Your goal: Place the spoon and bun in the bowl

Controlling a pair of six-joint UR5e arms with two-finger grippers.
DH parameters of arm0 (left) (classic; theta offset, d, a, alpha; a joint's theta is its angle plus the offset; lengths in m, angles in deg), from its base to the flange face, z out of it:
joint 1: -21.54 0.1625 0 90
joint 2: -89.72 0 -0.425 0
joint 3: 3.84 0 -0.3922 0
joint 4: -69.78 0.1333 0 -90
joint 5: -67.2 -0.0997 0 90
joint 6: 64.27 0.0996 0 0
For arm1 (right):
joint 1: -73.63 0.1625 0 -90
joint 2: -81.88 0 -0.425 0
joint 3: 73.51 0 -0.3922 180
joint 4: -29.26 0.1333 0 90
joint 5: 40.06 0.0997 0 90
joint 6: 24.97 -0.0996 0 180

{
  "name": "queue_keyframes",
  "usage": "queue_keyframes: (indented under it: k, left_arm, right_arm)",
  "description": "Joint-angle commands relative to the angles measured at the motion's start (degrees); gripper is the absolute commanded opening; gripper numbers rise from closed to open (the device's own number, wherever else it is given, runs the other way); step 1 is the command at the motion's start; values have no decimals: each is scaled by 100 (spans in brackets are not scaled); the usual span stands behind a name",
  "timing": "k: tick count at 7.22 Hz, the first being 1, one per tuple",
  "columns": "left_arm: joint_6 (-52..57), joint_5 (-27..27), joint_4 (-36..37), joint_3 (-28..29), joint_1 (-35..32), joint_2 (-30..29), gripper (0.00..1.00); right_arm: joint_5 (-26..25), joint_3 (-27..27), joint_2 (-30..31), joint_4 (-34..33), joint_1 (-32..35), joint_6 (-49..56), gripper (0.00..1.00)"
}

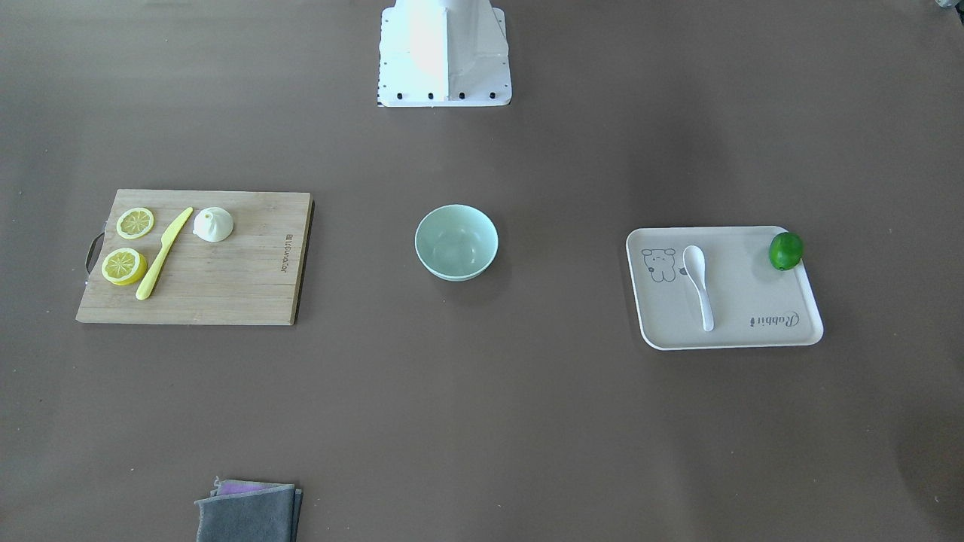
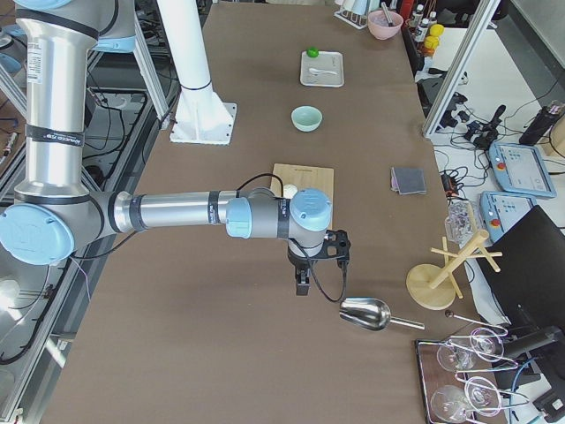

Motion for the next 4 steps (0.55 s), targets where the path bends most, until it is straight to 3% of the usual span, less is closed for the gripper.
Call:
queue_keyframes:
  k: [1, 4]
  left_arm:
    - [0, -4, 0, -10, 0, -1, 98]
    - [-9, 40, -166, -45, 18, -18, 98]
  right_arm:
    - [0, 0, -6, 3, -2, 0, 100]
    - [9, 0, 2, 3, -2, -35, 100]
